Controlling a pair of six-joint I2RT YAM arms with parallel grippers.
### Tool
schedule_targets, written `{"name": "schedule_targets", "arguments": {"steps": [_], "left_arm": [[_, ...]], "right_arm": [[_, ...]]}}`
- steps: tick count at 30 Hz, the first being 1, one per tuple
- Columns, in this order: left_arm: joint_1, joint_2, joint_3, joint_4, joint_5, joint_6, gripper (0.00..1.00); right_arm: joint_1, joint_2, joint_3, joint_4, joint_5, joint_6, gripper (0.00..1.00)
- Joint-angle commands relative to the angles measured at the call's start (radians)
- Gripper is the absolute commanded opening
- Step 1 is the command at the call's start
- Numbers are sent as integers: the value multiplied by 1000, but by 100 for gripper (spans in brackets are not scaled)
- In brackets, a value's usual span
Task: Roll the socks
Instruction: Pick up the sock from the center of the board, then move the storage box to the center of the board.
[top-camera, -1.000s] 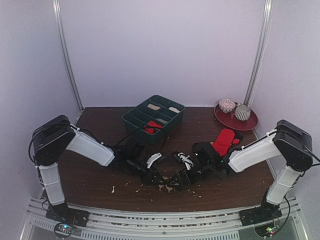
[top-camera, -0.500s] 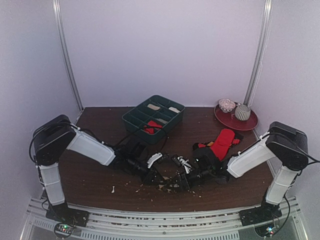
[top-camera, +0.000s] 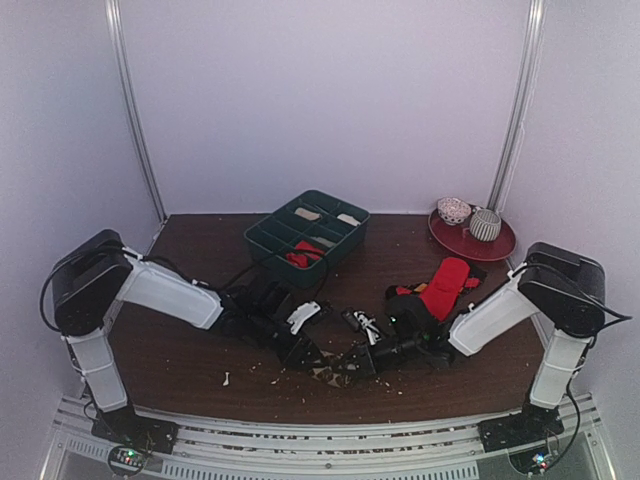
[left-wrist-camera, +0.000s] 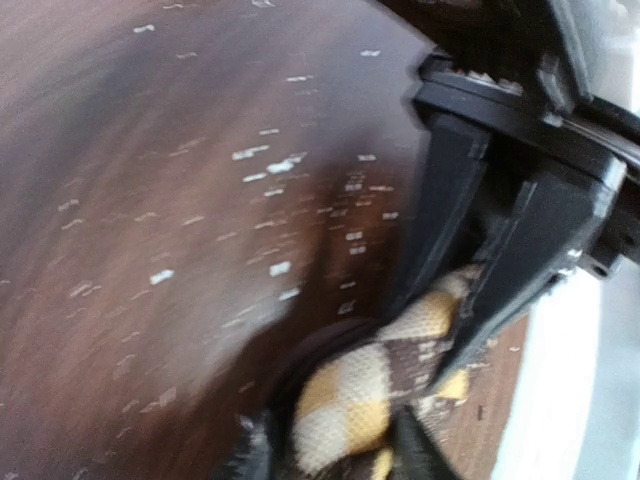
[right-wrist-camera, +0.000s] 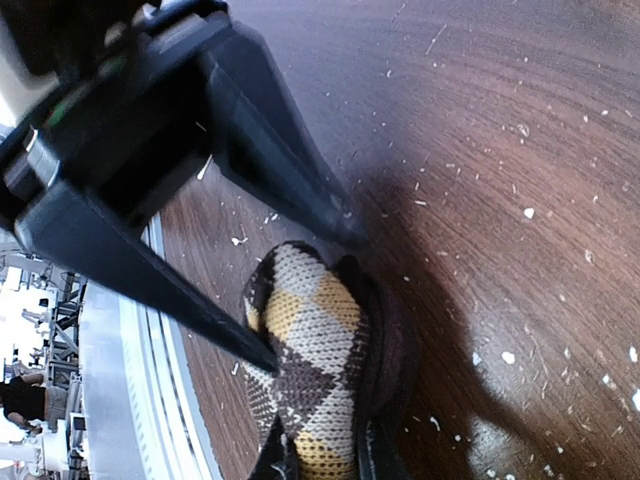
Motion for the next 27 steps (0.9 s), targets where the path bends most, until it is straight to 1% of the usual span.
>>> {"name": "schedule_targets", "arguments": {"steps": [1, 2, 3, 6, 9, 11, 14, 16, 18, 19, 23, 27], "left_arm": [[31, -110, -23, -176, -312, 5, 62], [36, -143, -19, -184, -337, 4, 74], [38, -176, -18, -194, -370, -2, 81], [42, -296, -27, -224, -479, -18, 97], [64, -397, -47, -271, -623, -47, 98], [96, -473, -74, -281, -688, -79, 98], [168, -573, -114, -280, -726, -129, 98], [221, -625, -136, -279, -731, -157, 98], [273, -660, -148, -279, -719, -166, 98], [289, -674, -150, -281, -713, -166, 98], [318, -731, -157, -298, -786, -199, 98], [376, -764, -176, -298, -758, -218, 98]], "right_arm": [[9, -8, -17, -89, 59, -5, 0], [4, -18, -11, -98, 65, -9, 0], [0, -31, -7, -103, 72, -10, 0], [-13, -80, 17, -110, 88, -24, 0], [-20, -140, 79, -171, 137, -75, 0], [-26, -170, 133, -212, 171, -106, 0], [-41, -193, 214, -229, 230, -138, 0], [-59, -177, 297, -256, 248, -167, 0], [-75, -138, 396, -293, 261, -217, 0], [-83, -99, 471, -308, 266, -238, 0], [-119, 51, 707, -364, 282, -343, 0], [-160, 227, 957, -421, 277, -414, 0]]}}
